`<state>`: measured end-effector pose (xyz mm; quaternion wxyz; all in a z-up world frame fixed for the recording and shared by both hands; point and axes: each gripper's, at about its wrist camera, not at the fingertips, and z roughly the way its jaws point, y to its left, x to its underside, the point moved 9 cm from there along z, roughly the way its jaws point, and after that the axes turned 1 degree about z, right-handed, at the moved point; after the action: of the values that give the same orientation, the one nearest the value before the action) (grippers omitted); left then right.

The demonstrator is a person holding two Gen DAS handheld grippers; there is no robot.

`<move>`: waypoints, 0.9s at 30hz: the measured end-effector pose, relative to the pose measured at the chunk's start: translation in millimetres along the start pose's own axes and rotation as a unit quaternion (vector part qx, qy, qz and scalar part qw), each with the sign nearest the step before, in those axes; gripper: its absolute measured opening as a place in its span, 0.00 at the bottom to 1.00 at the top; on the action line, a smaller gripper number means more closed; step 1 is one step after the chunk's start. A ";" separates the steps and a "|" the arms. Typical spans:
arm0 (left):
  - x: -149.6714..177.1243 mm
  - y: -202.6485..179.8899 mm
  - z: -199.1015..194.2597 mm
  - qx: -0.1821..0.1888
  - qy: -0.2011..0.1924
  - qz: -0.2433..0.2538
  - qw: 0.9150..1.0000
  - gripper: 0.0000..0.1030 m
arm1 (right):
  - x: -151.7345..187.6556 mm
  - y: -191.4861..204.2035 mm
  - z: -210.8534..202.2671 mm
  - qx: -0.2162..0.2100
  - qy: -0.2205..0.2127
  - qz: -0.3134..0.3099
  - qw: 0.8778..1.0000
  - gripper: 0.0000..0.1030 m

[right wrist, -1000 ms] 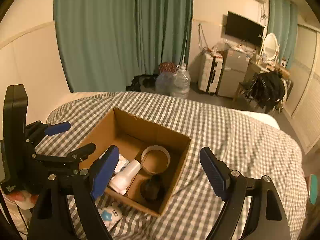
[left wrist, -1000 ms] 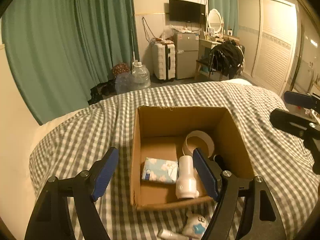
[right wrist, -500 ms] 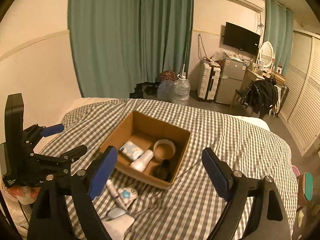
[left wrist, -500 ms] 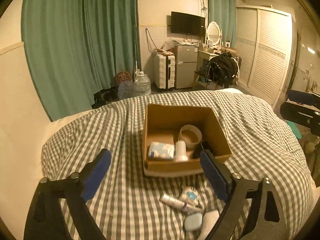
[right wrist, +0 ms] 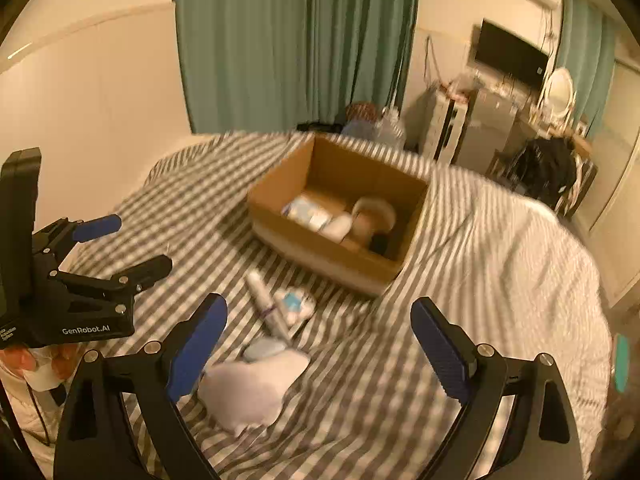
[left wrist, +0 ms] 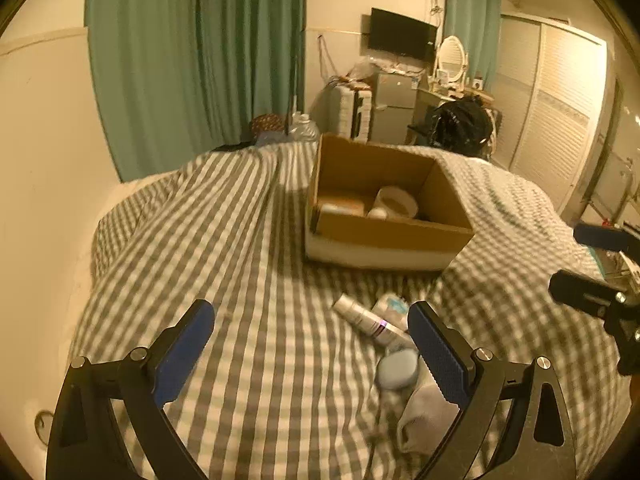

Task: Organize objects
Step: 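Grasp the white mesh sock with the right gripper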

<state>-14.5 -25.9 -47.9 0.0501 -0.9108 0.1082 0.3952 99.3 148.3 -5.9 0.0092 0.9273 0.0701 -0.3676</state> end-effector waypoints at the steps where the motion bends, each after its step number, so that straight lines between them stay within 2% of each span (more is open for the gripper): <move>1: 4.7 0.7 1.4 -0.005 0.001 0.000 1.000 0.97 | 7.1 2.5 5.0 -0.004 0.008 0.001 1.000 0.91; 4: 25.2 2.9 5.9 -0.017 0.009 0.000 1.000 0.97 | 28.3 10.6 20.8 -0.012 0.027 -0.001 1.000 0.91; 12: 62.8 2.4 24.7 -0.014 0.047 0.003 0.999 0.97 | 70.6 37.4 55.5 -0.034 0.076 -0.017 0.996 0.91; 17: 65.4 3.6 31.5 -0.024 0.050 0.012 0.998 0.97 | 89.7 55.7 75.3 -0.067 0.102 -0.023 0.992 0.91; 27: 66.3 18.9 36.9 -0.039 0.057 -0.001 0.998 0.97 | 106.2 70.3 94.2 -0.091 0.137 -0.027 0.986 0.91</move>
<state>-1.1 -48.2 -121.6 0.0088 -0.9333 0.0945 0.3464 121.3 85.3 -149.6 0.0735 0.9620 0.1286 -0.2293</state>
